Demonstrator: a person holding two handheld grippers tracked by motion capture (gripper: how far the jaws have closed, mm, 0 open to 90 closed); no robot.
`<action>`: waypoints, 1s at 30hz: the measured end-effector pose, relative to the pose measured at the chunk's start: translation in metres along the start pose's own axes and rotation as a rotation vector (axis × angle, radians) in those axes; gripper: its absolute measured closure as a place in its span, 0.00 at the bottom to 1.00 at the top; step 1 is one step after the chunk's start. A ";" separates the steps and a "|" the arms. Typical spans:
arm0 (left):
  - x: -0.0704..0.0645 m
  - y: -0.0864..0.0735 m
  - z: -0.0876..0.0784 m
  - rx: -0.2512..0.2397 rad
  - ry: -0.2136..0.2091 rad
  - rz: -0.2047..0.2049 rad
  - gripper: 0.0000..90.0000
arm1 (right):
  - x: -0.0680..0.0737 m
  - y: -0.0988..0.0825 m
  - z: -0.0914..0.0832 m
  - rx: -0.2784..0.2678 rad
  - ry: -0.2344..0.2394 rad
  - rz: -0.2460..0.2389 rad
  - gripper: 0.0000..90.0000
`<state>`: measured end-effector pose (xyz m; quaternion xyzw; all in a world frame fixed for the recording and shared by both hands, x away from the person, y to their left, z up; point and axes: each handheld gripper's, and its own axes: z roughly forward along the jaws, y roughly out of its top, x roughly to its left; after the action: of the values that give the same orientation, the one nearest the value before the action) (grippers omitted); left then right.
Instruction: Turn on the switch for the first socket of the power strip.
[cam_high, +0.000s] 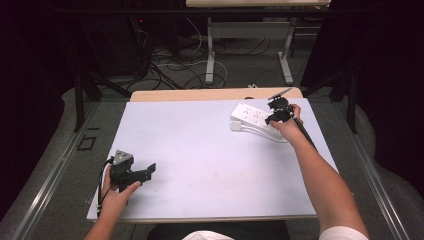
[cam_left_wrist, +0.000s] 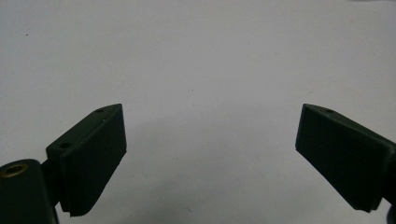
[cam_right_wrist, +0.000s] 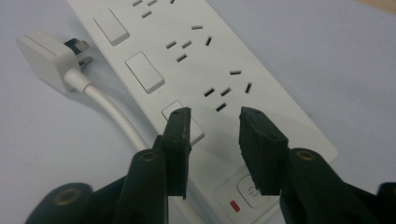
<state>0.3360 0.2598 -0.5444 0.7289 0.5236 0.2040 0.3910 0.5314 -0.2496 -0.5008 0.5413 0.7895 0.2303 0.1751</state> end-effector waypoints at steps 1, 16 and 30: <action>0.000 0.000 0.000 0.000 -0.001 0.000 0.10 | 0.000 0.000 0.000 -0.001 0.003 0.003 0.79; 0.001 -0.001 0.000 -0.002 0.006 -0.011 0.10 | -0.002 0.001 0.013 0.000 0.041 0.084 0.94; 0.001 -0.001 0.000 0.003 0.003 -0.007 0.10 | 0.000 0.000 0.017 0.006 0.071 0.107 0.96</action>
<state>0.3363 0.2605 -0.5453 0.7273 0.5273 0.2030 0.3897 0.5408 -0.2468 -0.5149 0.5749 0.7657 0.2560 0.1328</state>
